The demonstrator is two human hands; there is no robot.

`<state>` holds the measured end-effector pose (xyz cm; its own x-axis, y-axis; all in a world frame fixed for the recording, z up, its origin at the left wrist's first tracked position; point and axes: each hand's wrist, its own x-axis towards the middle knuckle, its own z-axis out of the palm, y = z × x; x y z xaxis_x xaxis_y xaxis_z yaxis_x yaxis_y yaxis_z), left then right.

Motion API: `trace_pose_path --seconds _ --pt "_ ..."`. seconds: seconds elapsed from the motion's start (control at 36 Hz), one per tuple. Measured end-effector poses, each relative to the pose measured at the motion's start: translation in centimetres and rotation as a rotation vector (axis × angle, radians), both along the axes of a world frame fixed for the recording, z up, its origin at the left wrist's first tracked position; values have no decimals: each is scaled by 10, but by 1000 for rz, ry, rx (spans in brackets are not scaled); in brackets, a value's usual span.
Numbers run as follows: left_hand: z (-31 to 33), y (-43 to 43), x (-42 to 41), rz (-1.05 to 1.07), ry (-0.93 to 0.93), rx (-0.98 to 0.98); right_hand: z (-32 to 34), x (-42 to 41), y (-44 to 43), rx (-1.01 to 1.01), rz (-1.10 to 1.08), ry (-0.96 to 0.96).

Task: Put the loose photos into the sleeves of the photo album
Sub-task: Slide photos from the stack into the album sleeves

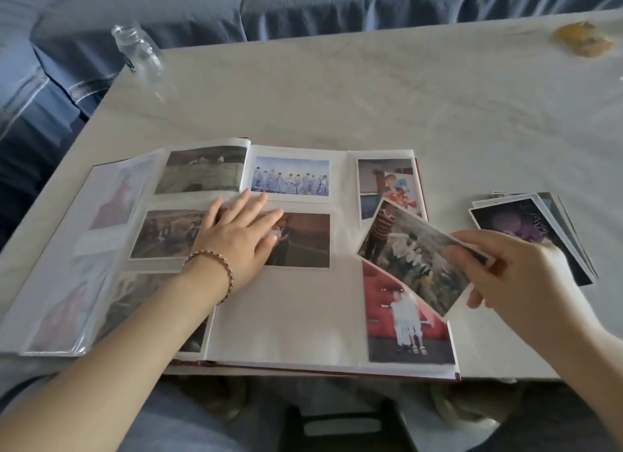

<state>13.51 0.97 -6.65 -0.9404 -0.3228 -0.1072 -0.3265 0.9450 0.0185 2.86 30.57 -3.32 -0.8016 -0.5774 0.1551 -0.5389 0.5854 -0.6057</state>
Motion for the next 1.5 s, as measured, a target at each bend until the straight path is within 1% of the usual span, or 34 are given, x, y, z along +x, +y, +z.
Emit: trace_pose_path --seconds 0.17,0.28,0.39,0.47,0.56,0.67,0.81,1.08,1.17,1.28,1.5 --pt "-4 1 1 -7 16 -26 4 8 1 44 90 -60" --pt "-6 1 2 -3 14 -37 4 16 -2 73 94 -163" --pt "-6 1 2 -3 35 -27 5 19 -8 117 162 -375" --pt "-6 0 3 -11 45 -29 3 15 -10 122 155 -553" --pt "-5 0 2 -12 43 -27 -1 8 -12 193 174 -646" --pt "-4 0 2 -15 37 -28 -8 1 -17 229 166 -702" --pt "-2 2 1 2 -7 -30 -18 2 -34 167 197 -776" --pt "2 3 0 1 -80 -57 -25 12 -65 147 249 -717" --pt "2 3 0 0 -81 -56 -21 7 -59 120 187 -745" --pt "1 2 0 0 -60 -54 -16 0 -46 96 63 -873" --pt "1 2 1 -3 -66 -50 -14 5 -44 118 -8 -983"
